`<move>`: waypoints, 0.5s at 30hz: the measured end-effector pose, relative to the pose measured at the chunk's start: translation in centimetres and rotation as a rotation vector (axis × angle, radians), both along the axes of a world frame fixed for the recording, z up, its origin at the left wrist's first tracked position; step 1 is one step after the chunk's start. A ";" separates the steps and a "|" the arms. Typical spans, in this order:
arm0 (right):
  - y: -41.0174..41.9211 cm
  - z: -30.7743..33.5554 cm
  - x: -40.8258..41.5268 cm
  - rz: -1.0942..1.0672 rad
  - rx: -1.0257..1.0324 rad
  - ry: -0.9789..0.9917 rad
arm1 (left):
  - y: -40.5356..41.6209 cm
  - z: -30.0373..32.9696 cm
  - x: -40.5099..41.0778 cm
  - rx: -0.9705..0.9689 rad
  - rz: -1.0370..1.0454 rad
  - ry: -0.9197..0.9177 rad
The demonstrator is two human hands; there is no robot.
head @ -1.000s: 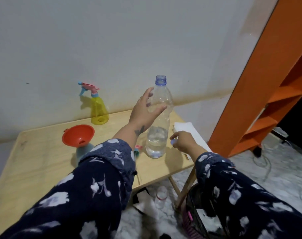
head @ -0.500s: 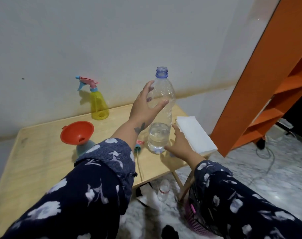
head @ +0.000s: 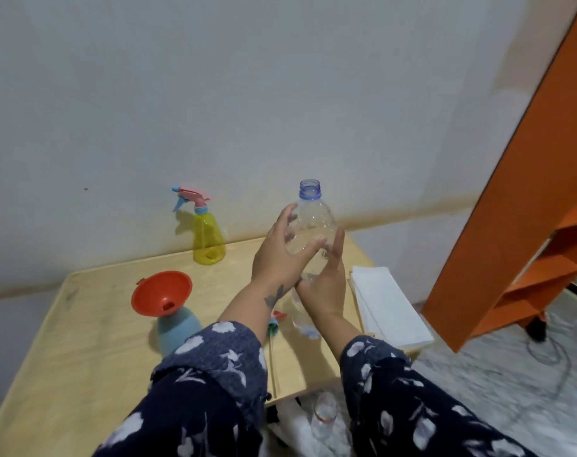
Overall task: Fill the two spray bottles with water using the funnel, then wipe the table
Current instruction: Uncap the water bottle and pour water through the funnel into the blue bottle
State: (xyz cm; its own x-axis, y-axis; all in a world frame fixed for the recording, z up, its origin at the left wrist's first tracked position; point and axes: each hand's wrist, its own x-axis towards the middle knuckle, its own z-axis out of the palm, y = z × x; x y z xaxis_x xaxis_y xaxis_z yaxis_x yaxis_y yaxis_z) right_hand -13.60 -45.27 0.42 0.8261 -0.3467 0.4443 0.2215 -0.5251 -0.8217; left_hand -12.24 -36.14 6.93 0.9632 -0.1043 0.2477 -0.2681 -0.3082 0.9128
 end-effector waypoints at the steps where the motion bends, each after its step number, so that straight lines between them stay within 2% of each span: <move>1: 0.0 0.4 0.4 -0.005 -0.028 -0.013 | -0.1 0.1 0.0 -0.006 0.015 0.010; 7: -1.6 2.4 -0.2 0.070 -0.203 0.064 | 0.3 1.4 -0.8 -0.039 0.008 0.076; 12: -2.3 6.0 -0.8 0.269 -0.427 0.132 | 2.4 0.7 -3.2 0.016 0.123 0.100; 15: -2.1 7.4 -1.4 0.393 -0.570 0.214 | 4.8 -1.2 -5.5 0.123 0.219 0.194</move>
State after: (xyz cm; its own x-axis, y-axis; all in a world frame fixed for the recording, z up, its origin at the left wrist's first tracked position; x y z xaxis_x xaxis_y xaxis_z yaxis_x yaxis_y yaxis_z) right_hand -15.02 -47.38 7.82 0.9312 0.2314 0.2817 0.3470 -0.7996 -0.4902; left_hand -17.71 -31.31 5.76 0.9941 0.0927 0.0557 -0.0081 -0.4504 0.8928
